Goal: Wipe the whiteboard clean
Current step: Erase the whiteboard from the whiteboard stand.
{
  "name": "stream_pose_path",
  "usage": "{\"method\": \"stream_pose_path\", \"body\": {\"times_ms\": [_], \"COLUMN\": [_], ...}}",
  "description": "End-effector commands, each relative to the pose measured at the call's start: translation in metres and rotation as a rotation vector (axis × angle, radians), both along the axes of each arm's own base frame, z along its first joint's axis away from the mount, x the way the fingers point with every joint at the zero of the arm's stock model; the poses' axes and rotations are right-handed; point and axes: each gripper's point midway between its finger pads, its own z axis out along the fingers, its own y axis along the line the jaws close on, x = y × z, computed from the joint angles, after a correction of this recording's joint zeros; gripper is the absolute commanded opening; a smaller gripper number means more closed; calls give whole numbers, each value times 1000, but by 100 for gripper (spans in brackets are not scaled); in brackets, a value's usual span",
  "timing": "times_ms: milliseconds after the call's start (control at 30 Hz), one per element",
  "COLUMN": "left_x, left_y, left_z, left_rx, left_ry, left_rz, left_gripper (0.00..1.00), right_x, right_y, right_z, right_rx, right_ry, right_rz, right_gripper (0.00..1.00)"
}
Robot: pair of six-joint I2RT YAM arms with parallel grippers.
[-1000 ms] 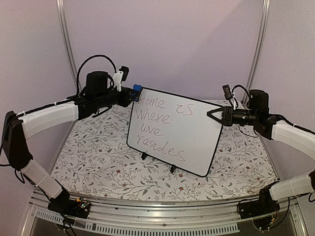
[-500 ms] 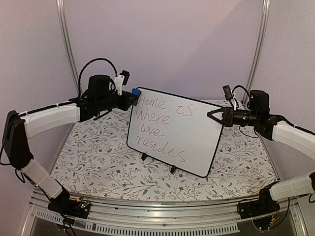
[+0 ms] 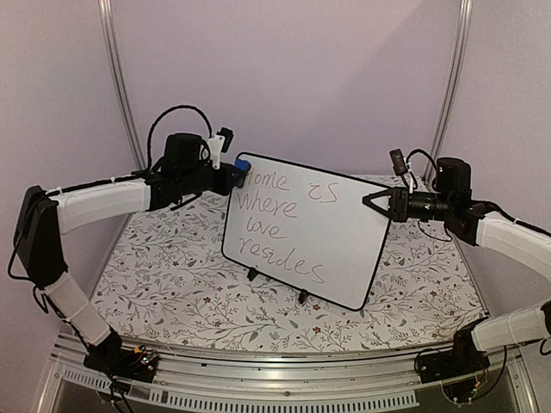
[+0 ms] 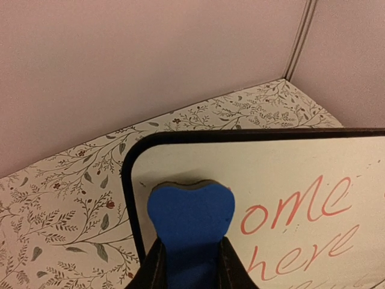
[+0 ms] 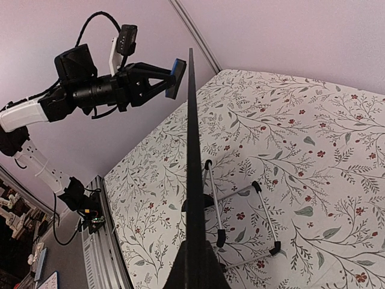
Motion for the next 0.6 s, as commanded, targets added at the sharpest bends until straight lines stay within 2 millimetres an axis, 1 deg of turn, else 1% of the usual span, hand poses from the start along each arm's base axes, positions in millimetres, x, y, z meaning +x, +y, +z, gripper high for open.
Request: {"method": "stream_pose_path", "body": {"times_ms": [0, 167, 333, 567], "left_x": [7, 9, 11, 14], "left_y": [-3, -4, -7, -5], "left_z": [17, 12, 2, -3], "left_rx": [-14, -11, -1, 11], "left_ry": [-40, -30, -8, -3], "left_rz": [16, 18, 15, 30], "left_gripper": [2, 2, 2, 1], "right_x": [-14, -14, -13, -14], "right_y": [6, 6, 6, 6], "right_z": [-1, -2, -1, -3], "right_rx": [-3, -3, -4, -6], "right_ry": [-14, -12, -11, -9], "right_rz": [58, 59, 58, 62], "right_gripper": [0, 0, 0, 0]}}
